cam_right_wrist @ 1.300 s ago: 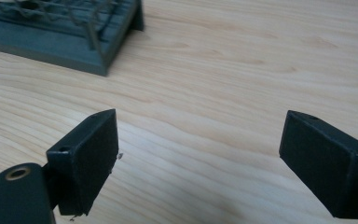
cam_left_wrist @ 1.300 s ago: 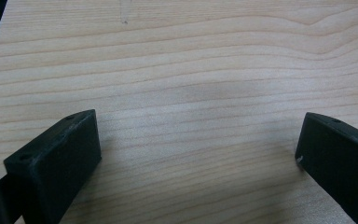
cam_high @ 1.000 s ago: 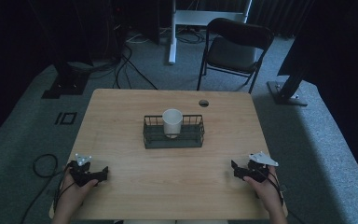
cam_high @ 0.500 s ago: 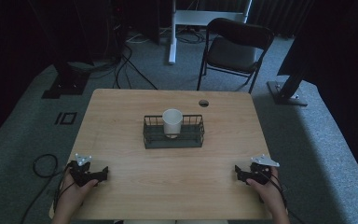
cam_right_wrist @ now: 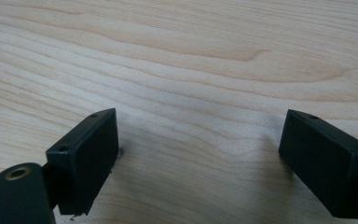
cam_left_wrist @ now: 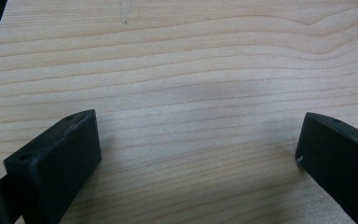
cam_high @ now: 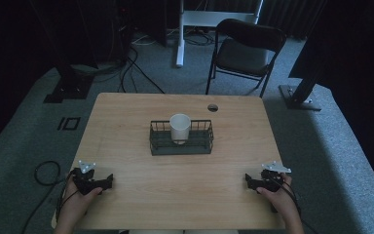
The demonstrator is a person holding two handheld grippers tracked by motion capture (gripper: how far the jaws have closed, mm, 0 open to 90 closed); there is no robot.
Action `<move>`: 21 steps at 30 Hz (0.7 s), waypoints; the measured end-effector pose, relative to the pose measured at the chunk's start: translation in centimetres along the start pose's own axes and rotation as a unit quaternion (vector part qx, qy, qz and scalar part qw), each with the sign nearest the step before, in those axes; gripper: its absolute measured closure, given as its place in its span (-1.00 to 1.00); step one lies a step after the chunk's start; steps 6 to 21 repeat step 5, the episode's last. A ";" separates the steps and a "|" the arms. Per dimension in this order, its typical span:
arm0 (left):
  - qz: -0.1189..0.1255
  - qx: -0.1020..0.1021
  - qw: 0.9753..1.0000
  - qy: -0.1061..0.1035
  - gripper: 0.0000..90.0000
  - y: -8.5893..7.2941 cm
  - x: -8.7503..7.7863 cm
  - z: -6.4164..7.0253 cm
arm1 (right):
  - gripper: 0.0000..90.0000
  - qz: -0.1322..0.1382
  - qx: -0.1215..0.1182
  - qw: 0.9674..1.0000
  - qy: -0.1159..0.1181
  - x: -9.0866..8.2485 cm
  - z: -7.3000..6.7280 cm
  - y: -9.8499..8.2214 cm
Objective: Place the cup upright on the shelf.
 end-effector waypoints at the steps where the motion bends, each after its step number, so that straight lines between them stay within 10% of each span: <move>1: 0.000 0.000 1.000 0.000 -0.99 0.0 0.0 0.0 | -0.75 0.000 0.000 1.000 0.000 0.0 0.0 0.0; 21: 0.001 0.000 1.000 0.000 -0.99 0.0 0.0 0.0 | -0.75 0.000 0.000 1.000 0.000 0.0 0.0 0.0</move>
Point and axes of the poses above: each handheld gripper's, and its own axes: x roughly forward along the jaws, y roughly out of its top, z roughly to its right, the point moved 6 cm from there along x, roughly forward along the jaws, and after that the axes turned 6 degrees about x, right-handed, at the moved point
